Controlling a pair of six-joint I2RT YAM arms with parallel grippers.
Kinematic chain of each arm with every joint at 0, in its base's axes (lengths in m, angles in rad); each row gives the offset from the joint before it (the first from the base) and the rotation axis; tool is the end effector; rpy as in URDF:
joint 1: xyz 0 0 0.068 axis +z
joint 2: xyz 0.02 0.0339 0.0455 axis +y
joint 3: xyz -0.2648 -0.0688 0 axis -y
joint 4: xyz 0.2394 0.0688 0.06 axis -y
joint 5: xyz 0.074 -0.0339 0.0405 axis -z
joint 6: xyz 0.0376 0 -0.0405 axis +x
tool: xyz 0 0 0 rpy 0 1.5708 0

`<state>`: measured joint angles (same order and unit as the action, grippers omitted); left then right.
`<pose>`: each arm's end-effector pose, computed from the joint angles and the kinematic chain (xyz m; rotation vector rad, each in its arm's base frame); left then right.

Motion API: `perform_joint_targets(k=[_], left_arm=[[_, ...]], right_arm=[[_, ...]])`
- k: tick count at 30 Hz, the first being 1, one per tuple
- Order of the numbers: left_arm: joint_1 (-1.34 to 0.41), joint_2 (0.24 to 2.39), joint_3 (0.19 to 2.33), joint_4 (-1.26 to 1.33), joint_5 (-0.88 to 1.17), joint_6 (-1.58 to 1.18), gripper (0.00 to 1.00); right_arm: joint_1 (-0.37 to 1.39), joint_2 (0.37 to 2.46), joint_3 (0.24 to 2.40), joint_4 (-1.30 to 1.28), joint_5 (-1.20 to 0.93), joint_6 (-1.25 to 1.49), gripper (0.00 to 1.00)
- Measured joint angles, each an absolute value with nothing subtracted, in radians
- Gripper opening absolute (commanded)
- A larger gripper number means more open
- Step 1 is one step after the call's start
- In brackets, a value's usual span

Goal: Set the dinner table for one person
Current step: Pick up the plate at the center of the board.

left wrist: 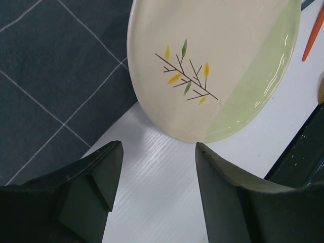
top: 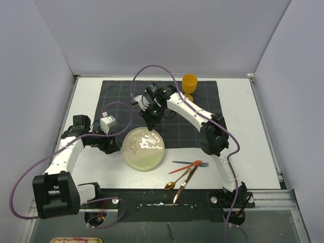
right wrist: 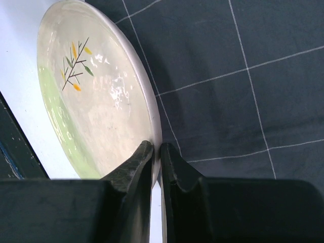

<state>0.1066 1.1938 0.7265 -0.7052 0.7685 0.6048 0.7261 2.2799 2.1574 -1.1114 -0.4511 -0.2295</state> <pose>0.2041 -0.0044 0.2123 0.7855 2.2894 -0.7448 0.3428 0.3263 0.2430 -1.4011 2.4653 0.7486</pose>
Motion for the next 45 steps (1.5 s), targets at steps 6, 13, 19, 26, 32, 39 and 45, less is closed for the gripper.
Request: perform_joint_targets(k=[6,13,19,26,32,39,45], left_arm=[[0.107,1.226,0.727,-0.651,0.806,0.596,0.57],[0.107,1.294,0.727,-0.611,0.851,0.598,0.54],[0.107,1.377,0.768,-0.601,0.878,0.623,0.53],[0.100,1.448,0.809,-0.593,0.906,0.640,0.47],[0.079,1.522,0.850,-0.609,0.925,0.667,0.42],[0.069,1.591,0.883,-0.649,0.947,0.713,0.41],[0.060,1.608,0.887,-0.662,0.953,0.726,0.41]], right_arm=[[0.726,2.280,2.157,-1.112,-0.450,-0.231,0.00],[0.726,2.280,2.157,-1.113,-0.448,-0.231,0.00],[0.725,2.280,2.157,-1.113,-0.448,-0.231,0.00],[0.719,2.280,2.152,-1.115,-0.448,-0.231,0.00],[0.714,2.280,2.152,-1.117,-0.449,-0.231,0.00],[0.700,2.280,2.152,-1.117,-0.449,-0.231,0.00],[0.699,2.280,2.152,-1.118,-0.449,-0.231,0.00]])
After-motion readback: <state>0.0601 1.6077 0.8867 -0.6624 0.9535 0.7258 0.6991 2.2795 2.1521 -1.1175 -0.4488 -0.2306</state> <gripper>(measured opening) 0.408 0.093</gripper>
